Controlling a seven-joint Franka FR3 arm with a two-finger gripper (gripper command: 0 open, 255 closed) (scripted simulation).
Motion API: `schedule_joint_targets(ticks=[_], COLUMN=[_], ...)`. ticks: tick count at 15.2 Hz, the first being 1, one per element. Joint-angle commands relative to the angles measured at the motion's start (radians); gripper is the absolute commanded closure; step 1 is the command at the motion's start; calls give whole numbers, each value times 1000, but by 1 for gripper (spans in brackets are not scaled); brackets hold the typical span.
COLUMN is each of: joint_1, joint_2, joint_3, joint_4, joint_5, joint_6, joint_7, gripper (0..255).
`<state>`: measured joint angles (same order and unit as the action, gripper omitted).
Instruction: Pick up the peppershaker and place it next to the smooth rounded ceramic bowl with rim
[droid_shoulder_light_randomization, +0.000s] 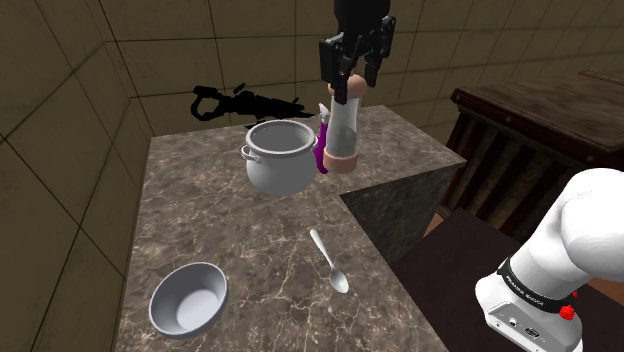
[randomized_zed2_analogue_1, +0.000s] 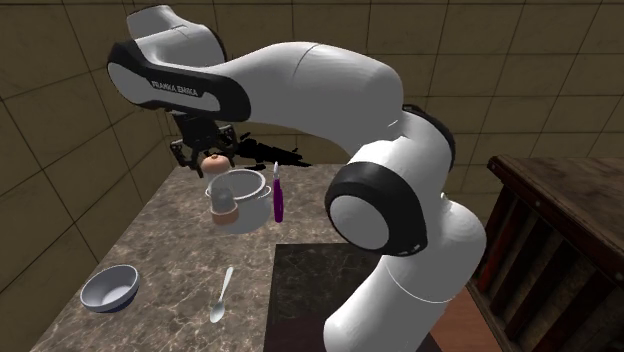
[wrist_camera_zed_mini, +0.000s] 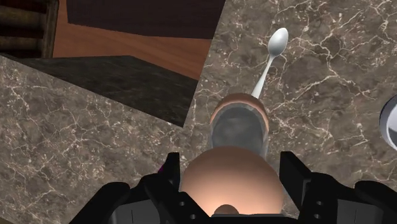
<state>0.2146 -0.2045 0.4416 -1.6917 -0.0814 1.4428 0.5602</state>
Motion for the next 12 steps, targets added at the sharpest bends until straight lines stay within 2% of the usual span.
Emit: schedule_joint_targets(ticks=[1, 8, 12], joint_1=[19, 101, 179], joint_2=[28, 177, 303], joint_3=[38, 171, 241], joint_4=[38, 197, 327], joint_5=[-1, -48, -112], joint_6=[-20, -77, -126], joint_7=[58, 272, 404], gripper=[255, 255, 255])
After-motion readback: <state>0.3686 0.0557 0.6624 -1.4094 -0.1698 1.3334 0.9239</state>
